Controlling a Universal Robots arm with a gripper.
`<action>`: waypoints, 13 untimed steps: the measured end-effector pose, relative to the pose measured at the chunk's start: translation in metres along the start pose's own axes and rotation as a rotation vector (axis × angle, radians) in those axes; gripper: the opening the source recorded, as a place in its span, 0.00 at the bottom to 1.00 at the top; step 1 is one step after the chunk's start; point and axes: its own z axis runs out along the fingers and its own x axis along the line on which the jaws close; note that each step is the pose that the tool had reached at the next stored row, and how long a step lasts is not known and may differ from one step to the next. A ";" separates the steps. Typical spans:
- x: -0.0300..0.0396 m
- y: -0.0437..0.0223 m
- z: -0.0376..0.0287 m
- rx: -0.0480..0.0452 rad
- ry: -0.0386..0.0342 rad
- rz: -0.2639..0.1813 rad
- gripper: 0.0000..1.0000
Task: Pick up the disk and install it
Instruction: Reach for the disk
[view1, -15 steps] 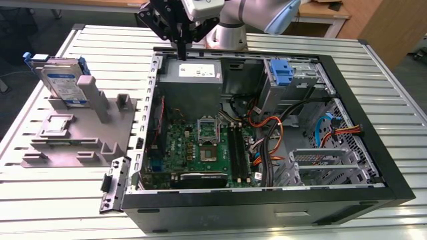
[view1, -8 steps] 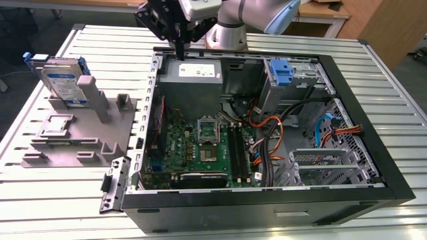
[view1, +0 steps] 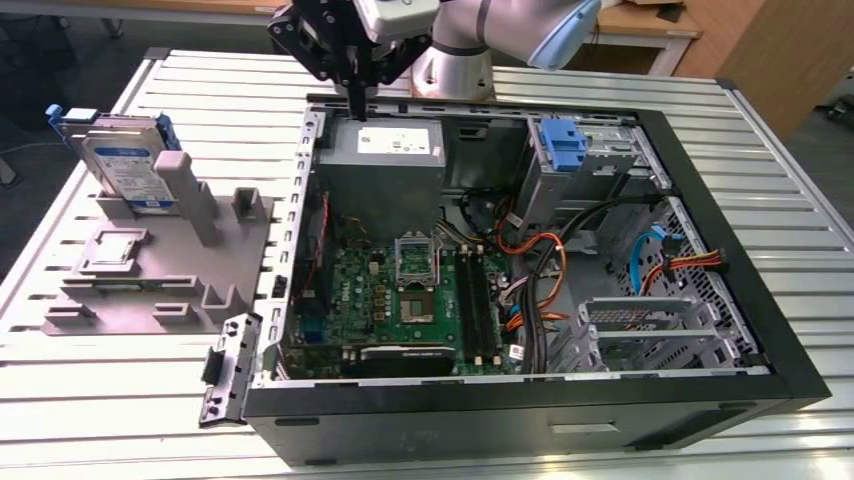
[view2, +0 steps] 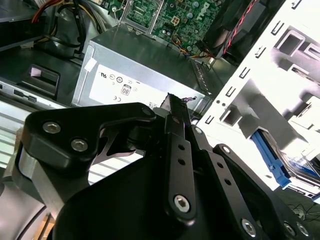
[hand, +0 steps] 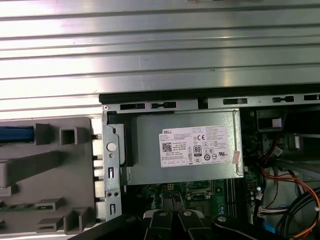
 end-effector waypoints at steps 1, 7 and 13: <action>0.0002 0.0000 0.0000 0.0000 -0.0001 0.000 0.10; 0.0015 -0.0001 0.0001 0.0000 -0.0001 0.000 0.10; 0.0031 -0.0003 0.0002 0.0000 0.0000 0.000 0.10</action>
